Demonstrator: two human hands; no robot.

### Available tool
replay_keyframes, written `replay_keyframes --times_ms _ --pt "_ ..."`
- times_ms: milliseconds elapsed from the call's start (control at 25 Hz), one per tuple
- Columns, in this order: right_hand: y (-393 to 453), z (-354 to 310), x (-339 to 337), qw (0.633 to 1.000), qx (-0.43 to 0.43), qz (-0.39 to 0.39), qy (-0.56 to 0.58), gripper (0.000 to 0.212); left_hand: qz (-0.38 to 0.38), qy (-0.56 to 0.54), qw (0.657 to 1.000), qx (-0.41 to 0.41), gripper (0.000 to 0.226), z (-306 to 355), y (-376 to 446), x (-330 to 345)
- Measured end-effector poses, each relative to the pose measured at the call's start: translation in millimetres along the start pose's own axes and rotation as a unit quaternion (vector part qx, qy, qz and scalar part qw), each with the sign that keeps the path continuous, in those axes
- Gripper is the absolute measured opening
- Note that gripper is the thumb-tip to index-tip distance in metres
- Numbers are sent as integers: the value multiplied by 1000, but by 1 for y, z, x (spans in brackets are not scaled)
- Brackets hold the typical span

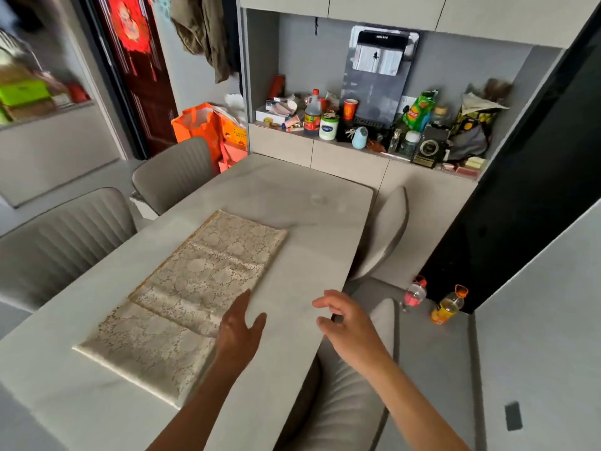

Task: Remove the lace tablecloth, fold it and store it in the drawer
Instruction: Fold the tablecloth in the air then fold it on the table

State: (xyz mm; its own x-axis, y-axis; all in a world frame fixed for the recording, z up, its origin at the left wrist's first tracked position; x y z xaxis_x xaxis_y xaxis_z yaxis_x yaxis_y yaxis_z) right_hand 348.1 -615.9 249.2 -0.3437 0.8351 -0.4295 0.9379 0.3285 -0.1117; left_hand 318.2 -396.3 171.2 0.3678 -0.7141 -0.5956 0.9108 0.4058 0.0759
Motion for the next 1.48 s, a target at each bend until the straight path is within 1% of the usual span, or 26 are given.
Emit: replay_keyframes --times_ms 160,240,360,440,600,680,760,840,920,960,1080,1160,1200,1280,1360,1400,1480 --pt "52 18 -74 1000 6 5 2 25 -3 -36 999 -17 61 47 38 75" --pt "76 17 -109 1000 4 0 13 25 3 -44 999 -29 62 73 59 96" --pt "114 17 -146 999 -9 -18 30 24 36 -32 998 -41 62 101 91 108" --pt "150 29 -165 998 -15 -40 42 23 65 -28 996 -53 60 116 109 124" --pt "211 63 -172 990 -18 -128 53 21 132 -35 979 -149 62 119 106 147" --pt "234 71 -163 983 -17 -175 48 20 153 -19 969 -193 62 114 94 150" --pt "261 75 -144 976 6 -212 44 19 191 0 951 -244 62 101 82 146" --pt "286 75 -120 969 27 -242 37 19 231 10 933 -277 62 88 74 144" --pt "307 79 -94 961 41 -272 24 19 252 9 919 -304 61 73 76 146" --pt "318 84 -83 960 67 -271 33 19 250 7 915 -315 61 65 82 148" --pt "347 114 -63 946 183 -252 92 21 238 5 914 -329 61 49 104 159" --pt "374 132 -50 931 253 -251 81 28 236 6 910 -341 62 41 126 165" --pt "388 139 -42 925 275 -253 63 32 232 11 907 -350 61 35 136 168" --pt "423 149 -17 927 274 -255 15 43 221 36 905 -361 60 21 157 168" --pt "470 153 11 947 217 -225 -75 59 213 72 902 -370 60 1 181 168" --pt "497 155 28 951 183 -219 -118 65 212 90 895 -381 60 -11 193 171" --pt "542 164 64 949 151 -242 -132 71 199 118 885 -404 63 -33 217 177"
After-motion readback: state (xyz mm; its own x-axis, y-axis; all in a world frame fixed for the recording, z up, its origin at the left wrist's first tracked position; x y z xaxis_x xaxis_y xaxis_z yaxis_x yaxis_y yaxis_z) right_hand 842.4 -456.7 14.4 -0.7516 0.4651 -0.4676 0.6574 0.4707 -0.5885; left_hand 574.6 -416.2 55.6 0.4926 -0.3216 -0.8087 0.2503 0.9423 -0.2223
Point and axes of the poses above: each hand's wrist, its own y-axis towards the middle knuckle, its own x-axis out of the palm, z = x × y, the point moved 5 cm from there along y, towards the middle knuckle, and after that the axes turned 2 degrees about y, right-handed, at the moved point
